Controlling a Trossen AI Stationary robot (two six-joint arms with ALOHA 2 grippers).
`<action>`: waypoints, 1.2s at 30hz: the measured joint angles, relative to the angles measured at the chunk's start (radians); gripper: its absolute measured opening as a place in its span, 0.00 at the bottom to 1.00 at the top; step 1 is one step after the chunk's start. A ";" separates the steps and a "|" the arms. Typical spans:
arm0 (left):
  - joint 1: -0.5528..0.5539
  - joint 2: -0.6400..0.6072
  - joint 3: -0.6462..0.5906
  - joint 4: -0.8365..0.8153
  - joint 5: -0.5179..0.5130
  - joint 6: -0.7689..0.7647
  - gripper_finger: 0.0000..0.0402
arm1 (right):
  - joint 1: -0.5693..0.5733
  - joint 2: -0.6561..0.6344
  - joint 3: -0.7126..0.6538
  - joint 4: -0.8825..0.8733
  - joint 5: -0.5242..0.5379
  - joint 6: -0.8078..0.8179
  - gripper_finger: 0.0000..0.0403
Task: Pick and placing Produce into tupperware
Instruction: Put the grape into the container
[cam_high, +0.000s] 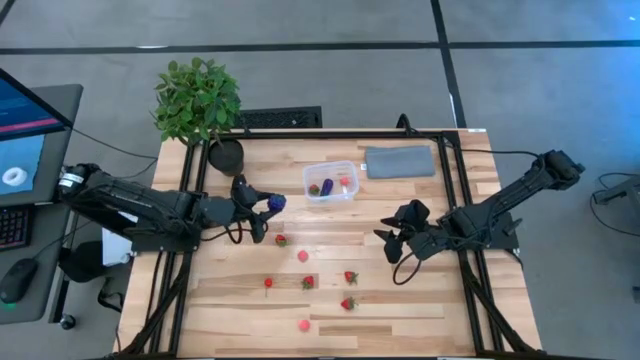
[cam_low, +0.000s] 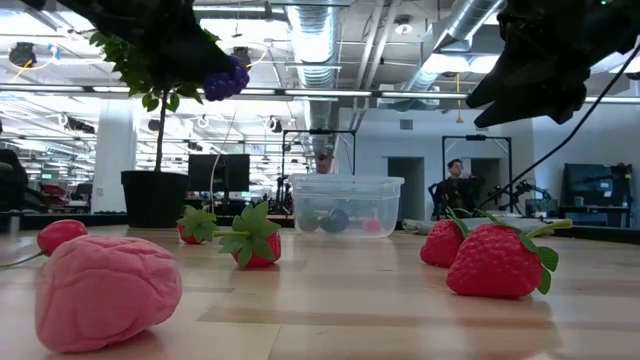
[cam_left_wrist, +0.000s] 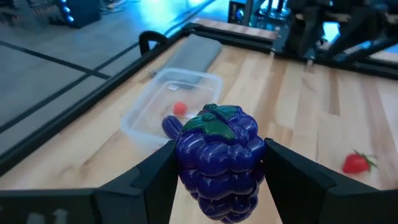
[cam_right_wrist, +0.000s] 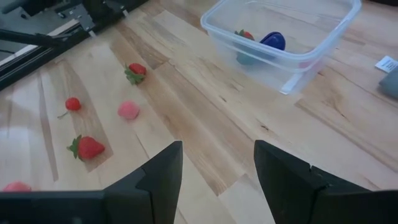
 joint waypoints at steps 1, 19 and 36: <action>0.013 0.000 0.000 0.008 0.005 0.001 0.51 | 0.000 0.000 0.000 0.000 0.000 -0.002 0.55; 0.126 0.201 0.000 0.273 0.147 0.020 0.51 | 0.002 0.000 0.000 0.001 -0.001 0.005 0.55; 0.234 0.519 0.152 0.436 0.205 0.030 0.51 | 0.002 0.000 0.000 0.005 0.000 0.006 0.55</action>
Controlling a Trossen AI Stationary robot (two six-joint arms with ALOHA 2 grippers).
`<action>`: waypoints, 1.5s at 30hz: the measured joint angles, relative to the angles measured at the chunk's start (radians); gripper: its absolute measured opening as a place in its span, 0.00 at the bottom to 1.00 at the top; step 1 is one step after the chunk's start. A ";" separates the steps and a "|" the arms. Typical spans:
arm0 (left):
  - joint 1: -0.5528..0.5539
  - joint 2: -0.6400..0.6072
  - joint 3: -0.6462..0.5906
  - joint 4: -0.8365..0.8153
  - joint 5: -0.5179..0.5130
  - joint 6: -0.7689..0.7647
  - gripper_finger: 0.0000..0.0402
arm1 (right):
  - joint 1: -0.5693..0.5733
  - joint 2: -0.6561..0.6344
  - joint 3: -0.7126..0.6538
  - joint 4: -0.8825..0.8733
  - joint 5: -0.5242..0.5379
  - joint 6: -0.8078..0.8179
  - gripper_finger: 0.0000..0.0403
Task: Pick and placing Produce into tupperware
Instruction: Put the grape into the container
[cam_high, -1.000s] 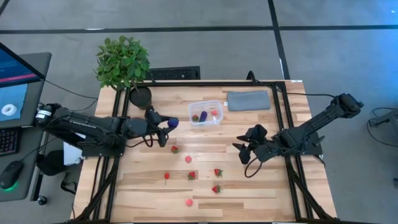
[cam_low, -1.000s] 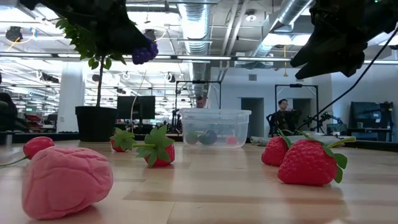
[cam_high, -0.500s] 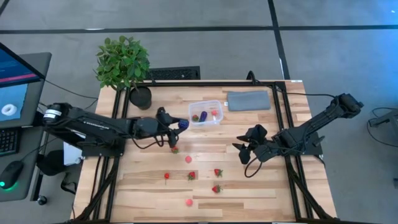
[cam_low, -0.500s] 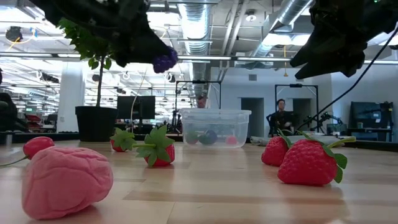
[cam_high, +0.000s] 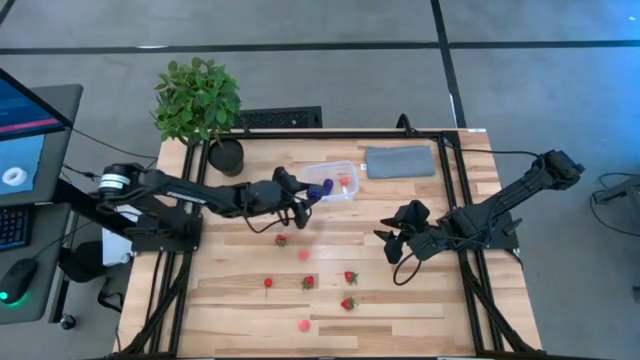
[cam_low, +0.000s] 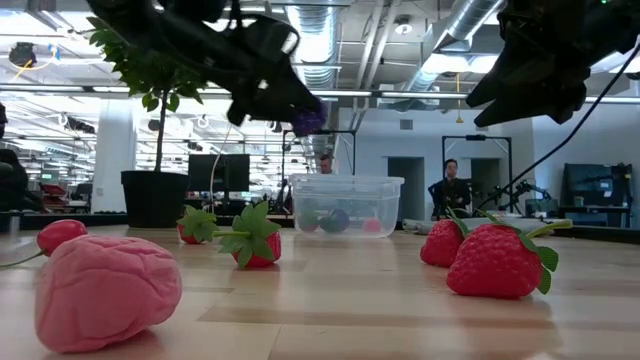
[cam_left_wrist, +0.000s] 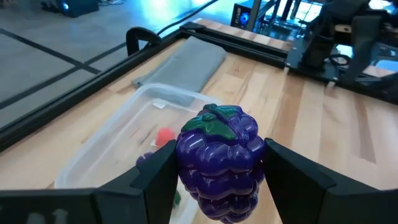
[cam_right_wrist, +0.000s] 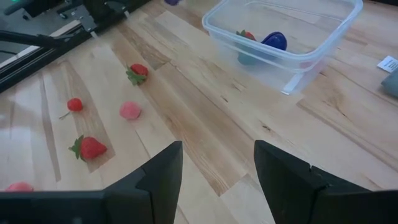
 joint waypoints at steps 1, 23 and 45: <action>0.007 0.013 0.011 -0.001 0.001 0.000 0.51 | 0.000 0.000 0.000 0.000 0.000 0.000 0.55; 0.174 0.140 0.085 -0.025 0.091 -0.028 0.51 | 0.000 0.000 0.000 -0.005 0.008 -0.001 0.55; 0.221 0.139 0.084 -0.027 0.157 -0.041 0.49 | -0.002 0.000 0.000 -0.005 0.038 -0.008 0.55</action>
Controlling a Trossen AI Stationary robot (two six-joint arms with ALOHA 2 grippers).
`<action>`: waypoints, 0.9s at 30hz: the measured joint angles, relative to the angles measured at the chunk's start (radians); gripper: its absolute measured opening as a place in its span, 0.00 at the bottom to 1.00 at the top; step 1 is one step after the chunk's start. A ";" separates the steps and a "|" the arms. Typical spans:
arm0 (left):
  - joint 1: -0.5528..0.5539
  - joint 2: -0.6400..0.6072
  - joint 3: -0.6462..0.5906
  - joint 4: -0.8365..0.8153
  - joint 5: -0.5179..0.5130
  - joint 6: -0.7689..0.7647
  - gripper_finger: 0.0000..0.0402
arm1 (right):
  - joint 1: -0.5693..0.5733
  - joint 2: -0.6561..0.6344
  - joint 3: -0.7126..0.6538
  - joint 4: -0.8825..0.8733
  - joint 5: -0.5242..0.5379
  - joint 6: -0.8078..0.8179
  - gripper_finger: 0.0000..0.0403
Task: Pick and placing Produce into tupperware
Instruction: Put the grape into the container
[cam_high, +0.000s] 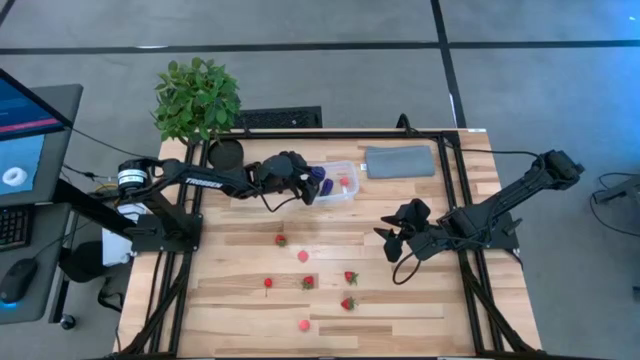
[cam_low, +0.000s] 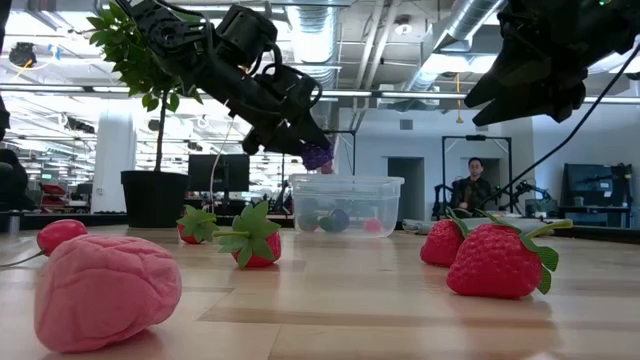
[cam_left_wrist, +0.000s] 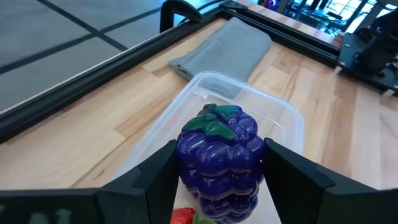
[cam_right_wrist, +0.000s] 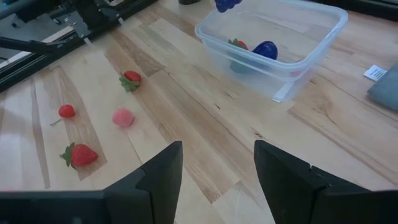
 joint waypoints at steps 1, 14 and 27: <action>0.000 0.000 0.000 0.000 0.000 0.000 0.49 | 0.000 0.000 0.000 0.000 0.000 0.000 0.55; -0.001 0.000 0.014 0.008 0.019 0.000 0.49 | 0.000 0.000 0.000 0.000 0.015 -0.001 0.55; -0.002 0.025 0.032 -0.020 0.014 -0.013 0.49 | 0.000 0.000 0.000 -0.001 0.015 -0.001 0.55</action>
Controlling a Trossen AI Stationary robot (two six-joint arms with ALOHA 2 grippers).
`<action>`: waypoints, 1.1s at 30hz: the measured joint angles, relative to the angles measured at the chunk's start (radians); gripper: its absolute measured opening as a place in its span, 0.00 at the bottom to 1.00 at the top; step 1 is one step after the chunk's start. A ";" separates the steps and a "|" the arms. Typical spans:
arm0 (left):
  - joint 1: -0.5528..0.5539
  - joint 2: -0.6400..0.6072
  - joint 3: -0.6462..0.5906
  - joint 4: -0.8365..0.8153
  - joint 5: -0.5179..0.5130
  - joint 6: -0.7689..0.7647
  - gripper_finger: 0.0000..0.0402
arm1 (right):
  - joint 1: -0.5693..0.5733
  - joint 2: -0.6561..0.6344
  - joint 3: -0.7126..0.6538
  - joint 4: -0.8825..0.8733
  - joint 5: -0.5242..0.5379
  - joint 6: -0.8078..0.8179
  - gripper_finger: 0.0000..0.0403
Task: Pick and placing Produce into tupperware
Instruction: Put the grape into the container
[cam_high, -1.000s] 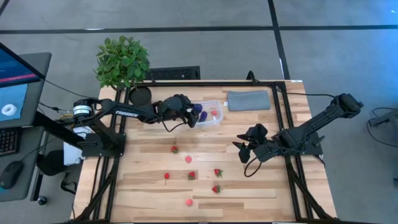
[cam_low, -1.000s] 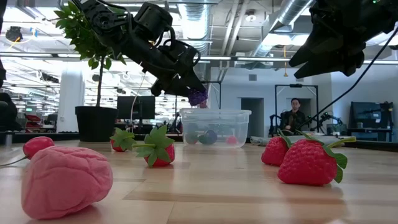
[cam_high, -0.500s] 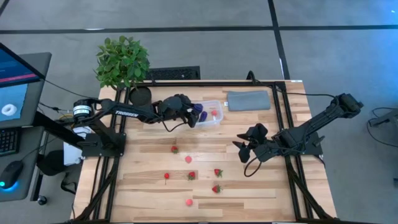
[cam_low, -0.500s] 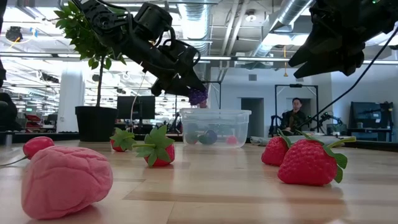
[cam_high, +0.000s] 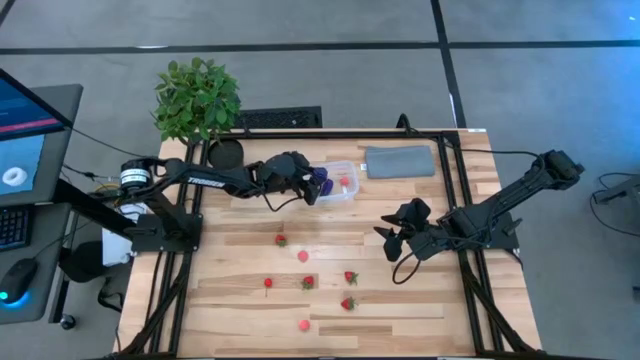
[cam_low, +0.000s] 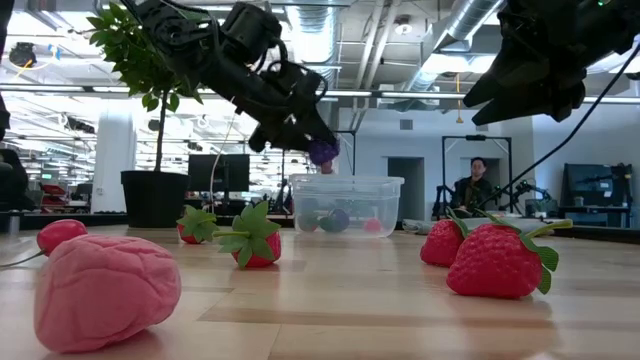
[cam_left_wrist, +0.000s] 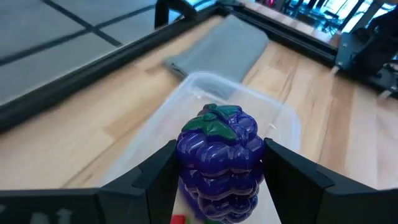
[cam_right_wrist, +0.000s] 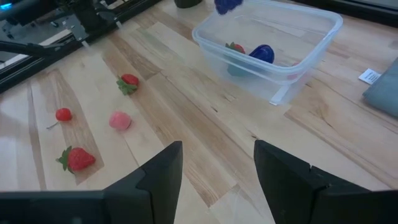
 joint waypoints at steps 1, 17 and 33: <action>0.000 0.020 0.007 0.012 0.001 -0.004 0.49 | -0.001 0.000 0.000 -0.001 0.000 0.000 0.55; 0.010 0.121 0.112 -0.088 0.010 0.005 0.49 | 0.008 0.000 0.000 -0.007 0.001 0.006 0.55; 0.013 0.122 0.129 -0.166 0.002 0.050 0.53 | -0.026 0.000 0.000 -0.031 0.014 0.000 0.55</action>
